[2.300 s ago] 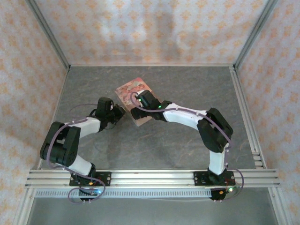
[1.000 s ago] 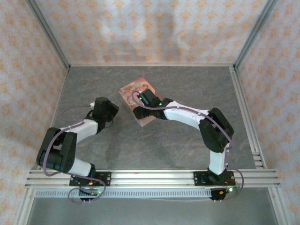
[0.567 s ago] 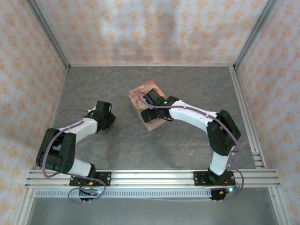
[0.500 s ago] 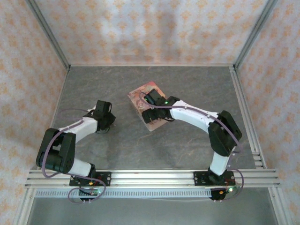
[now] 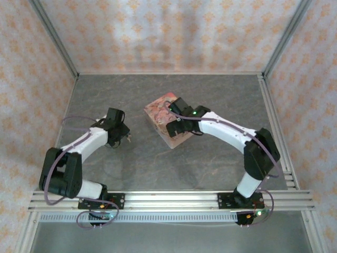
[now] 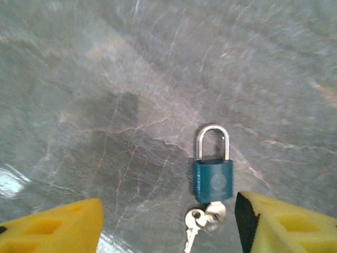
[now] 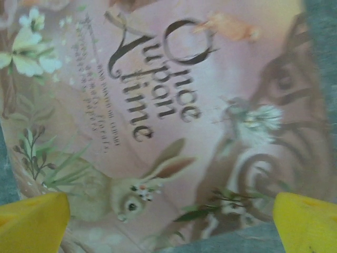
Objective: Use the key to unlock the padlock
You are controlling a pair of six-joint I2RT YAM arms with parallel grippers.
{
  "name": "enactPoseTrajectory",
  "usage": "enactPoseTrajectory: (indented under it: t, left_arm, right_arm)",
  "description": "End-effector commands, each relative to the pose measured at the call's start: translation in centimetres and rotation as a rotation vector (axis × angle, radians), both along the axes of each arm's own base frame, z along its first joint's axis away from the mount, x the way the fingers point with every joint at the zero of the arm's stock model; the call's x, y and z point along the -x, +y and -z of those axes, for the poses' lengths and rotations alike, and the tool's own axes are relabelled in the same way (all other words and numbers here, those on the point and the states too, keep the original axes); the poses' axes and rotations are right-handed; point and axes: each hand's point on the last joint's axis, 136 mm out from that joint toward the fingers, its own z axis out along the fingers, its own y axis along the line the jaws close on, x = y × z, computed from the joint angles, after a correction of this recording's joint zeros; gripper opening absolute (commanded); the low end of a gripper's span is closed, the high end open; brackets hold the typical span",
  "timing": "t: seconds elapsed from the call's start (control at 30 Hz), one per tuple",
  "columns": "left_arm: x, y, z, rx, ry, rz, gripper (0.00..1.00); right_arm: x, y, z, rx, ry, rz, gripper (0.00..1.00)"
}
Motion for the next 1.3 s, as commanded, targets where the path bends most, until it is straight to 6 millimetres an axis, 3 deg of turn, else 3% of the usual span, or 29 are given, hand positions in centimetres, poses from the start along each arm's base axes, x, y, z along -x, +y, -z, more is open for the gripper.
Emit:
enactPoseTrajectory:
  t: [0.0, 0.17, 0.3, 0.4, 0.5, 0.57, 0.73, 0.9, 1.0, 1.07, 1.17, 1.27]
  left_arm:
    - [-0.2, 2.3, -5.2, -0.141, -0.060, 0.017, 0.99]
    - [-1.8, 3.5, -11.0, -0.278, -0.154, 0.092, 1.00]
    - [-3.3, 4.5, -13.3, -0.429, -0.196, 0.170, 1.00]
    - [-4.3, 5.5, -13.4, -0.573, -0.206, 0.230, 1.00]
    - [-4.9, 6.6, -11.8, -0.684, -0.163, 0.275, 1.00]
    - [-5.2, 7.6, -9.8, -0.699, -0.124, 0.276, 1.00]
    - [-5.7, 9.2, -6.4, -0.712, -0.159, 0.218, 1.00]
    - [-6.3, 9.5, -5.0, -0.725, -0.280, 0.157, 1.00]
    - [-6.6, 9.3, -5.7, -0.743, -0.382, 0.158, 1.00]
    - [-6.5, 9.0, -5.1, -0.722, -0.420, 0.183, 1.00]
    - [-7.1, 7.1, -4.2, -0.708, -0.475, 0.291, 1.00]
    - [-7.2, 6.3, -3.6, -0.699, -0.495, 0.333, 1.00]
  right_arm:
    - [-1.1, -3.2, -3.2, 0.017, -0.083, 0.081, 1.00]
    - [-4.9, -8.6, -6.0, -0.035, -0.213, 0.287, 1.00]
    - [-7.7, -14.3, -7.2, -0.090, -0.345, 0.509, 1.00]
    - [-8.5, -19.3, -7.5, -0.015, -0.488, 0.673, 1.00]
    - [-8.2, -23.3, -6.8, 0.077, -0.584, 0.786, 1.00]
    - [-7.6, -25.1, -5.1, 0.124, -0.623, 0.818, 1.00]
    - [-6.6, -26.4, -1.7, 0.145, -0.736, 0.804, 1.00]
    - [-6.2, -26.7, 0.6, 0.157, -0.818, 0.745, 1.00]
    - [-5.7, -26.5, 0.4, 0.065, -0.874, 0.683, 1.00]
    - [-5.6, -27.3, 1.5, -0.013, -0.878, 0.698, 1.00]
    - [-6.0, -27.8, 3.2, -0.107, -0.835, 0.679, 0.99]
    - [-6.9, -28.2, 3.7, -0.089, -0.782, 0.705, 0.99]
